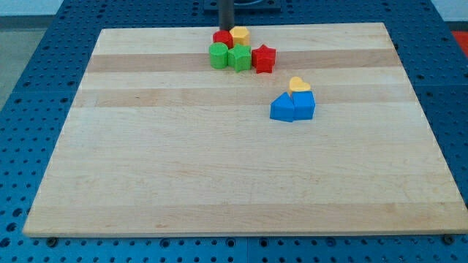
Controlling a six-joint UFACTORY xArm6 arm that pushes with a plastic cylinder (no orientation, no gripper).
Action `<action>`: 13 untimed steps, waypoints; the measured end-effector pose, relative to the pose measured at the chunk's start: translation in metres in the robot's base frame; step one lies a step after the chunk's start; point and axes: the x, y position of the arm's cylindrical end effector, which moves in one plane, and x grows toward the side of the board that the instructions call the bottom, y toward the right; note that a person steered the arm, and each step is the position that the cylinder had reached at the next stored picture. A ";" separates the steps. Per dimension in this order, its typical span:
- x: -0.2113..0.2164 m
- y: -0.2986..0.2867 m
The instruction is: Move the hexagon into the blue blocks
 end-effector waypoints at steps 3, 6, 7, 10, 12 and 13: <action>0.023 -0.029; 0.024 0.034; 0.031 0.058; 0.039 0.132; 0.049 0.159; 0.056 0.151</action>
